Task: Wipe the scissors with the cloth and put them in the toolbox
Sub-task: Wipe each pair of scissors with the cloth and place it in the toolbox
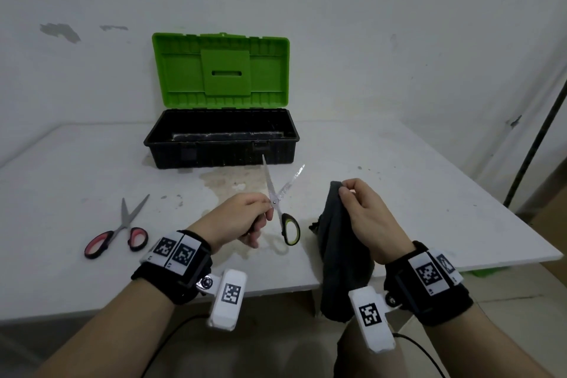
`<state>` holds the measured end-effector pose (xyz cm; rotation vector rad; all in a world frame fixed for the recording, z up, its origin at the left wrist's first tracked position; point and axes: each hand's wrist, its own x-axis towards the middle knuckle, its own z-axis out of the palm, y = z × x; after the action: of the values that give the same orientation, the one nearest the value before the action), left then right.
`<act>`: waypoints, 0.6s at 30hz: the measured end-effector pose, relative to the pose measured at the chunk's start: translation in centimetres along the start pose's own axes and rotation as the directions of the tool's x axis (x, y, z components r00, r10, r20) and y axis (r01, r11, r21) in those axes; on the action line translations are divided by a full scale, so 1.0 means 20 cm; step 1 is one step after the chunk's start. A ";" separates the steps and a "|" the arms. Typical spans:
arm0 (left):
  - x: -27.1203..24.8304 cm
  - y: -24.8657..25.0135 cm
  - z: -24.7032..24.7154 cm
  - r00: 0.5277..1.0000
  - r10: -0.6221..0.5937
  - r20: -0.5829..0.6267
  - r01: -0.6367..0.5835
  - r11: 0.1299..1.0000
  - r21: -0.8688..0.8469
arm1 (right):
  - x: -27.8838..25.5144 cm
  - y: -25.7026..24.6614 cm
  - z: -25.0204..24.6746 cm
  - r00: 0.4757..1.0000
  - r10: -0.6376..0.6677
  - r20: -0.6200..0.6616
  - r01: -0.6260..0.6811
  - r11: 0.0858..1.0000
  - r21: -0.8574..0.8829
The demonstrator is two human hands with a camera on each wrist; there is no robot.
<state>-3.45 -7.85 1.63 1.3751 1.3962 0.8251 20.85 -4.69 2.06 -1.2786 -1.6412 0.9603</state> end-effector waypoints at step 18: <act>0.02 0.01 0.08 0.993 -0.114 0.037 0.115 0.993 -0.038 | 0.00 -0.04 0.04 0.974 -0.226 0.006 0.223 0.955 -0.198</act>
<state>-1.84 -7.65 1.17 1.2609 1.4102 0.7465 19.82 -4.84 2.60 -1.1921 -1.8595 0.6600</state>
